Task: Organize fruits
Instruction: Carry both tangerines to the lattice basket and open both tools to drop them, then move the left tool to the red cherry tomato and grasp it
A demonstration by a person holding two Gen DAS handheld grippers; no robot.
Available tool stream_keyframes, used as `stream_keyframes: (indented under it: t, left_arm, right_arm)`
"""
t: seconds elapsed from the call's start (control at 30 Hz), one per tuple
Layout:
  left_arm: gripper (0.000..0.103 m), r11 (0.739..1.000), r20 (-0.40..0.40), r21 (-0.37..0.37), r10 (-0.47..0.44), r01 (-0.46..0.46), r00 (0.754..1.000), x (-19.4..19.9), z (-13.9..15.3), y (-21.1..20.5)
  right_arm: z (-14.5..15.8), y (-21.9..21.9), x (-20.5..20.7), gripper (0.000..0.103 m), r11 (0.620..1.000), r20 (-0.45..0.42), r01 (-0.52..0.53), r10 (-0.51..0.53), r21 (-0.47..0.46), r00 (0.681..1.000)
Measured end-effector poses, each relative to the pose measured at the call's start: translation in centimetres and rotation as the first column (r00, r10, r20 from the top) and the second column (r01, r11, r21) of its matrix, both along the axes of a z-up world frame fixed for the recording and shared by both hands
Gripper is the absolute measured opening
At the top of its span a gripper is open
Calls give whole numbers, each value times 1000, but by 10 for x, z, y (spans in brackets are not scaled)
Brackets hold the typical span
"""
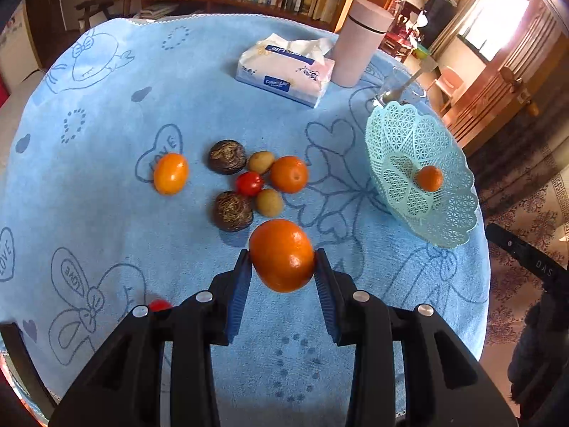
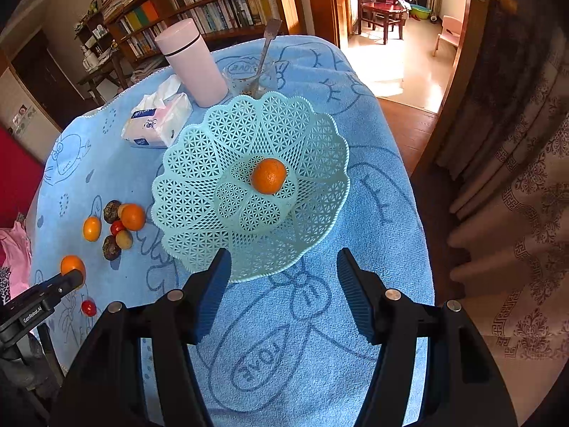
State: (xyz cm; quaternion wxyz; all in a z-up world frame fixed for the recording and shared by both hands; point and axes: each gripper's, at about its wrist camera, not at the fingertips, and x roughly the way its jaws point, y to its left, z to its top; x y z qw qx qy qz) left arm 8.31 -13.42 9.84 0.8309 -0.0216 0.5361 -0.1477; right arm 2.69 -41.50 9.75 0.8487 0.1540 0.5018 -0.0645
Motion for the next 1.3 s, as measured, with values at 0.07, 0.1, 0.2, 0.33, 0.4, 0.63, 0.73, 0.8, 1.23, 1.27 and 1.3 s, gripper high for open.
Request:
stream_keyframes:
  t: [0.07, 0.1, 0.2, 0.33, 0.4, 0.63, 0.73, 0.8, 1.23, 1.27, 1.3]
  left_arm:
    - [36, 999, 15, -9, -52, 52, 999, 8, 3, -27]
    - [37, 997, 22, -15, -75, 75, 997, 11, 4, -39]
    - [36, 991, 27, -25, -134, 135, 991, 19, 2, -75]
    - [37, 979, 34, -29, -200, 201, 979, 25, 0, -119]
    - [37, 975, 39, -22, -222, 223, 974, 25, -1, -137]
    - [75, 975, 86, -35, -214, 218, 973, 24, 14, -152]
    - [81, 985, 88, -6, -173, 174, 981, 26, 15, -139]
    - [81, 990, 107, 30, -141, 138, 984, 27, 18, -124]
    - [82, 989, 136, 109, 85, -100, 987, 15, 29, -2]
    - [82, 986, 136, 111, 105, -121, 985, 12, 30, 9]
    - [82, 984, 136, 112, 125, -140, 983, 9, 30, 19]
  right_arm:
    - [-1, -6, -12, 63, 1000, -5, 11, -11, 2, 1000]
    - [-2, -9, -18, 63, 1000, -10, 17, -17, 2, 1000]
    - [-6, -19, -33, 63, 999, -29, 34, -34, 3, 999]
    - [-6, -32, -51, 63, 999, -32, 53, -53, 1, 998]
    - [-6, -39, -58, 63, 998, -31, 69, -69, 1, 997]
    - [-4, -57, -69, 63, 993, -21, 118, -118, 8, 993]
    - [-2, -56, -66, 69, 992, -13, 127, -127, 23, 992]
    - [-1, -52, -63, 70, 992, -3, 123, -123, 29, 992]
    - [20, 7, -24, 70, 999, 82, 5, -7, 32, 997]
    - [23, 11, -23, 70, 1000, 89, -5, 2, 31, 996]
    - [24, 16, -21, 70, 999, 94, -14, 11, 31, 995]
